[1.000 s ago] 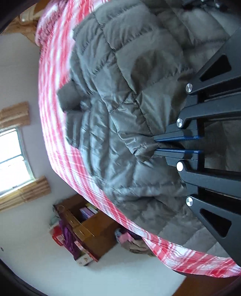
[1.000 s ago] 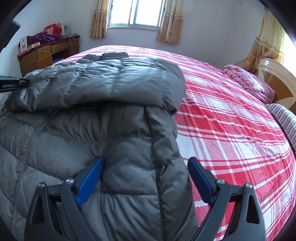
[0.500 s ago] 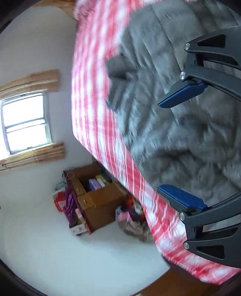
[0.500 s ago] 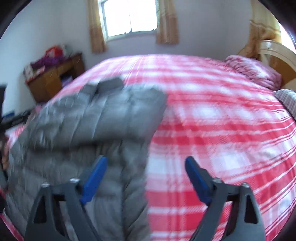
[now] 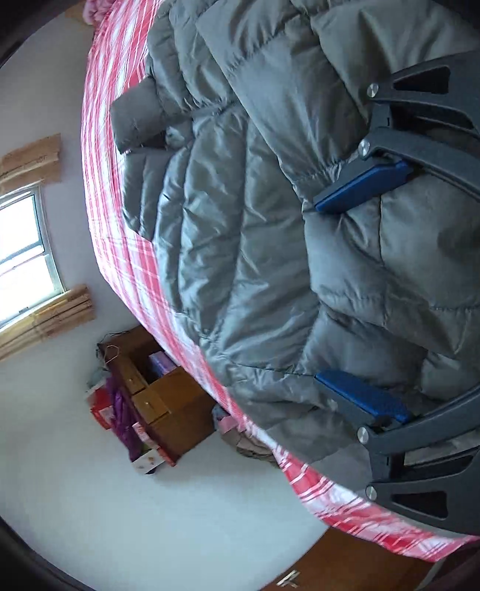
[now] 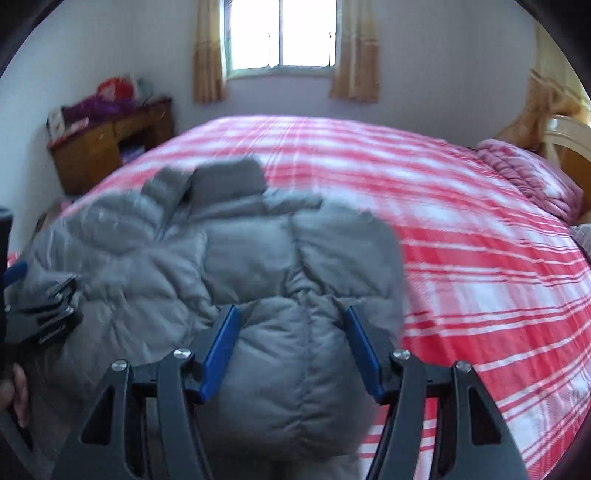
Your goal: Fold large clothes
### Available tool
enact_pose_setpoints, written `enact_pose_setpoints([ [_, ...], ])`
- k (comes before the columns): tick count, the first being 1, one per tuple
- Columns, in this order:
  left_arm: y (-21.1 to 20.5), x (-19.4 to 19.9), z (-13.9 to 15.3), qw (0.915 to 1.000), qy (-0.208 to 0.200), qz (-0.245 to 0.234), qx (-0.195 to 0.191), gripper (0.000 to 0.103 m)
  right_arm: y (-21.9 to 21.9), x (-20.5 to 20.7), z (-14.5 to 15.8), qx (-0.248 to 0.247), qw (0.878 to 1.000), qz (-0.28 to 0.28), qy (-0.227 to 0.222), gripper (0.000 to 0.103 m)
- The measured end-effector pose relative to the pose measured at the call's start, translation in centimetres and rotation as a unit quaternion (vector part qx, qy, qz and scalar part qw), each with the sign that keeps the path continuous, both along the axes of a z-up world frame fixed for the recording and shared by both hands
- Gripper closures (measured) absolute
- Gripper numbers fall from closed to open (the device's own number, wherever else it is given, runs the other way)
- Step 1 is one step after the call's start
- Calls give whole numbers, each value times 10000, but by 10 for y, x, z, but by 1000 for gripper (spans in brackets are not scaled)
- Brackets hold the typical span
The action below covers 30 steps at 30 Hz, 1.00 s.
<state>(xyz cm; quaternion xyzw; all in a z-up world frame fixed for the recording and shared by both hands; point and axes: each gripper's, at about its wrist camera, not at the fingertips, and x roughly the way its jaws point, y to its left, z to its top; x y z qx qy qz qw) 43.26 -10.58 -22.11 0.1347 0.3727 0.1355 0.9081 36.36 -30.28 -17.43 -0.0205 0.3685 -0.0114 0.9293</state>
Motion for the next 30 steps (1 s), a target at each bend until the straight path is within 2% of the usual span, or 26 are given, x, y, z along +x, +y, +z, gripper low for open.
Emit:
enact_pose_setpoints([
  [3, 5, 5, -4, 9999, 119, -5, -101, 6, 1, 3, -20, 10, 9996, 87, 271, 39],
  [10, 4, 10, -14, 9996, 249, 75, -101, 2, -1, 10, -30, -19, 9984, 104, 554, 38],
  [30, -3, 12, -18, 9997, 224, 113, 63, 1, 8, 17, -35, -328, 9968, 73, 721, 37],
])
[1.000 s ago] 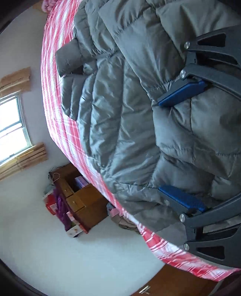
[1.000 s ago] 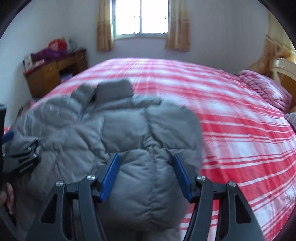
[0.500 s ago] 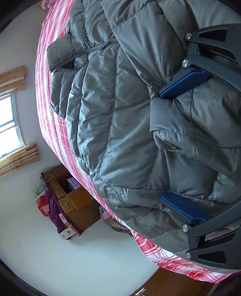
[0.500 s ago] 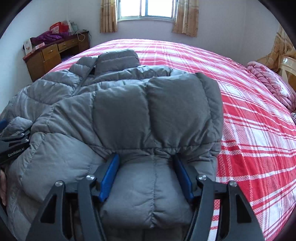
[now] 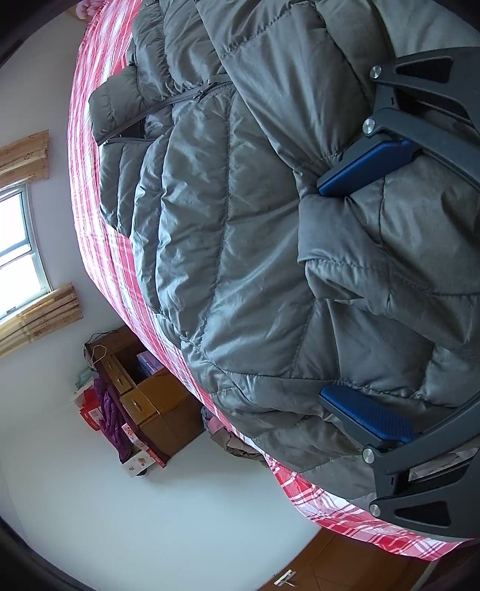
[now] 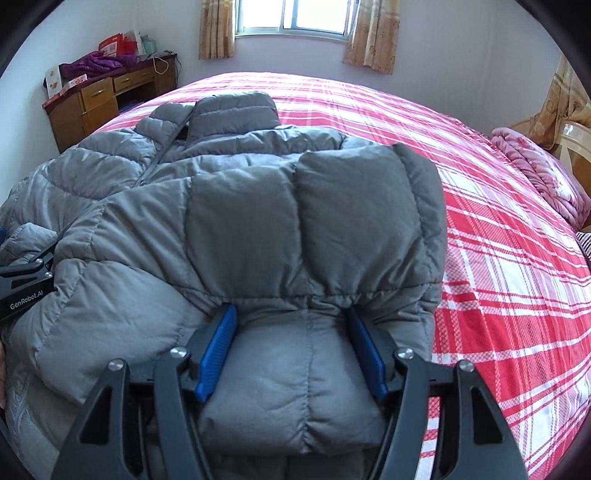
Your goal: Fold large clothes
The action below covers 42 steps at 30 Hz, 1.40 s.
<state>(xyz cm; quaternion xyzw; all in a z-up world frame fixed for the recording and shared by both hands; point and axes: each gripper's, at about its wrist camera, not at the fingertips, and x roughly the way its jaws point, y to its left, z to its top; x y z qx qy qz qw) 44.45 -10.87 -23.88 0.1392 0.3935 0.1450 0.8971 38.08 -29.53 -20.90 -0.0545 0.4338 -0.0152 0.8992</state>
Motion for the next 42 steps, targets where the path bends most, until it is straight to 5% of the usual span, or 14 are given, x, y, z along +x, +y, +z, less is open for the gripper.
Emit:
enact_pose_setpoints([
  [20, -2, 0, 0, 10000, 13, 0, -1, 1, 1, 1, -1, -79, 10000, 1, 3, 37],
  [25, 9, -4, 19, 9994, 235, -227, -92, 1, 1, 1, 0, -132, 9999, -38, 28, 28],
  [29, 55, -52, 76, 9974, -192, -365, -586, 1, -15, -14, 19, 40, 10000, -89, -5, 23],
  [32, 106, -99, 96, 9984, -337, -342, -300, 1, -23, -44, 41, -2, 9990, -253, -367, 13],
  [38, 237, -182, 67, 9974, 109, 709, 26, 1, -22, -129, 62, 108, 9978, 166, -633, 11],
  [42, 294, -216, 44, 9896, 265, 1263, -639, 1, -4, -163, 61, 65, 9964, 340, -770, 9],
])
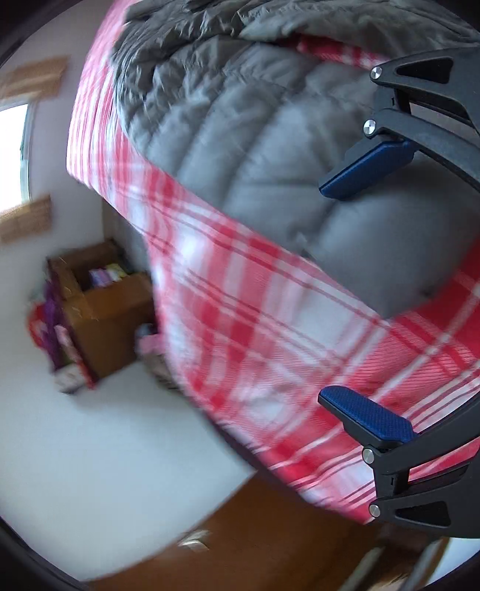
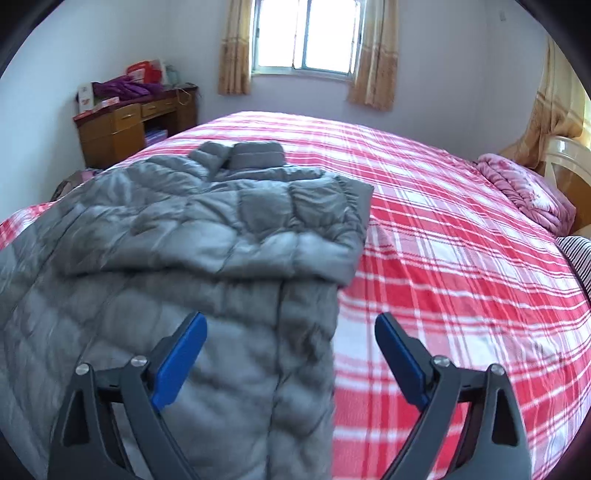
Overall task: Fold large clothes
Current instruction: 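Grasp the jacket side edge with the left tool and fold it toward the zipper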
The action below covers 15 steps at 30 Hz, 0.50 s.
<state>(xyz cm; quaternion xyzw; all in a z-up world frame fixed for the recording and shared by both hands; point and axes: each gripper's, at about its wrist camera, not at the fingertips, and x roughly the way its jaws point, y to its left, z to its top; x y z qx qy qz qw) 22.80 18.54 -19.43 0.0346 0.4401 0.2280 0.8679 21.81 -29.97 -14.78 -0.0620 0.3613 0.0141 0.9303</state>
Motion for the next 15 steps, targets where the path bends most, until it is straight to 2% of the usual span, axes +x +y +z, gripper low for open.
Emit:
enact_pose_setpoints([
  [2, 13, -4, -6, 9975, -63, 53, -698, 1, 8, -9, -2, 74, 10000, 42, -9, 9],
  [4, 10, 0, -7, 9945, -160, -29, -1038, 2, 16, -13, -2, 119, 9999, 79, -59, 9],
  [5, 7, 4, -8, 9930, -204, -102, -1161, 11, 19, -14, -1, 124, 9999, 85, -78, 9],
  [6, 3, 8, -8, 9925, -189, -115, -1200, 37, 22, -16, 0, 123, 9998, 85, -95, 9],
  [7, -3, 14, -9, 9911, -104, -207, -1309, 45, 25, -18, 0, 128, 9998, 91, -119, 9],
  [8, -8, 17, -9, 9909, -68, -253, -1317, 47, 27, -20, 1, 141, 9997, 114, -141, 9],
  [10, -17, 19, -7, 9924, -80, -400, -1159, 72, 32, -23, 2, 128, 9997, 141, -168, 9],
  [11, -19, 20, -6, 9925, -66, -484, -1120, 78, 34, -24, 2, 101, 9997, 143, -170, 9],
  [13, -17, 18, 2, 9949, -104, -493, -878, 83, 35, -28, 2, 70, 9997, 125, -194, 9],
  [15, -6, 19, 17, 9981, -246, -406, -395, 84, 35, -29, 2, 77, 9997, 93, -223, 9],
])
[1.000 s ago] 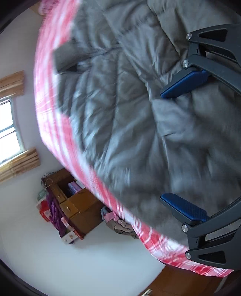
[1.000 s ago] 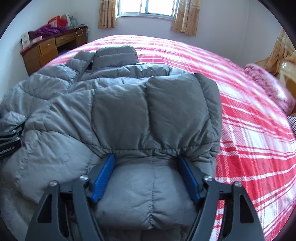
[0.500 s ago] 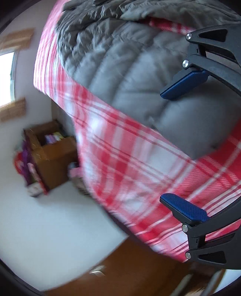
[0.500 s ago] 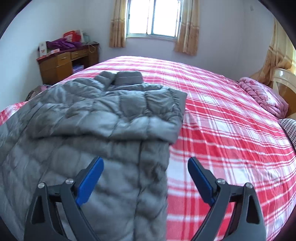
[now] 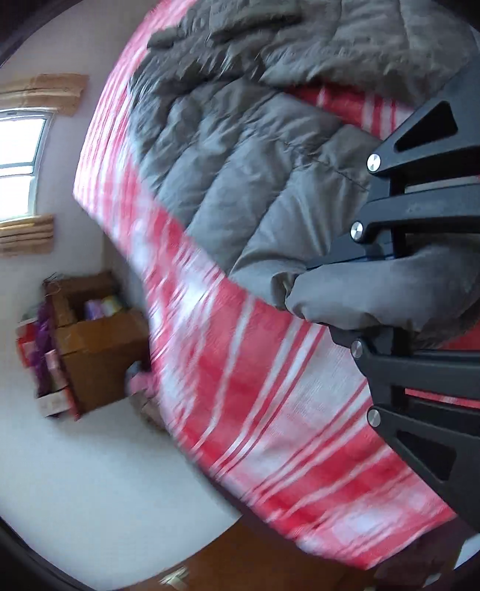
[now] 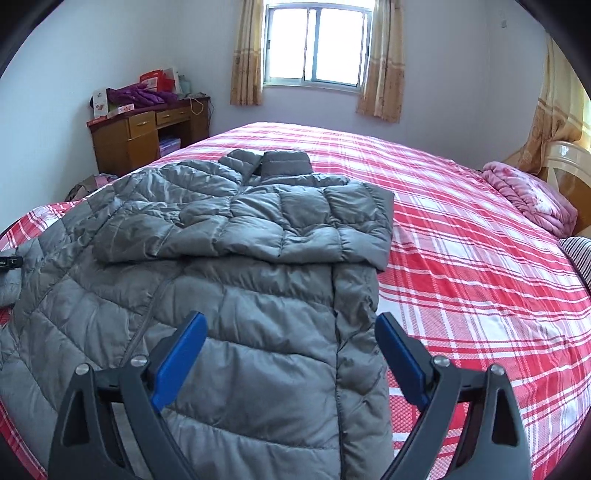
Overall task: Fold large clothes
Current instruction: 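Grasp the jacket side edge with the left tool and fold it toward the zipper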
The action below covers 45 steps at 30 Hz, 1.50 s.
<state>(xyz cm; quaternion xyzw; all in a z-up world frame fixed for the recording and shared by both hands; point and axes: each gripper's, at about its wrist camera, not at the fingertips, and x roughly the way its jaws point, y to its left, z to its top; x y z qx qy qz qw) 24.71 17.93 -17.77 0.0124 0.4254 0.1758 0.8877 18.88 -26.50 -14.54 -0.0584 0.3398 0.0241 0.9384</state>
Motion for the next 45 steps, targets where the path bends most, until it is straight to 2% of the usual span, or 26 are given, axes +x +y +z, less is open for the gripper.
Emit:
enact_pose_setpoints([
  [4, 46, 14, 28, 9987, -276, 291, 323, 84, -5, -2, 1, 40, 9999, -90, -70, 9],
  [7, 60, 28, 47, 9976, -364, 312, 492, 84, -10, -2, -1, 94, 9998, -159, -79, 9],
  [11, 49, 38, 71, 9955, -567, 241, 724, 85, -17, -2, -4, 189, 9996, -218, -60, 9],
  [15, 17, 39, 104, 9931, -961, -38, 665, 85, -23, -3, -5, 211, 9995, -202, -69, 9],
  [19, -52, 35, 140, 9864, -1349, -704, 615, 85, -31, -3, -2, 216, 9993, -268, -112, 9],
  [23, -133, 36, 156, 9755, -1503, -1478, 638, 85, -40, -4, 1, 284, 9988, -356, -160, 9],
  [29, -275, 39, 138, 9498, -1509, -2694, 498, 83, -55, -9, 0, 387, 9979, -485, -171, 9],
  [31, -316, 35, 125, 9431, -1527, -2903, 545, 77, -63, -11, -2, 465, 9973, -558, -136, 9],
  [32, -328, 32, 120, 9402, -1528, -2980, 618, 61, -66, -11, -2, 489, 9970, -591, -123, 9],
  [33, -343, 29, 113, 9374, -1517, -3047, 735, 36, -69, -12, -3, 513, 9966, -637, -106, 9],
  [35, -357, 21, 108, 9357, -1603, -3032, 834, 15, -74, -12, -4, 528, 9963, -676, -68, 9],
  [36, -355, 15, 107, 9340, -1709, -3044, 760, 15, -76, -12, -3, 527, 9963, -679, -58, 9],
  [38, -346, 15, 106, 9354, -1718, -2988, 792, 14, -80, -12, -2, 527, 9962, -692, -29, 9],
  [40, -325, 17, 100, 9417, -1711, -2774, 841, 13, -82, -11, 0, 589, 9959, -692, -30, 8],
  [43, -276, 30, 84, 9588, -1523, -2254, 823, 12, -79, -5, 4, 753, 9954, -587, 16, 8],
  [45, -245, 42, 66, 9698, -1307, -1804, 990, 12, -71, 1, 7, 872, 9951, -474, 43, 8],
])
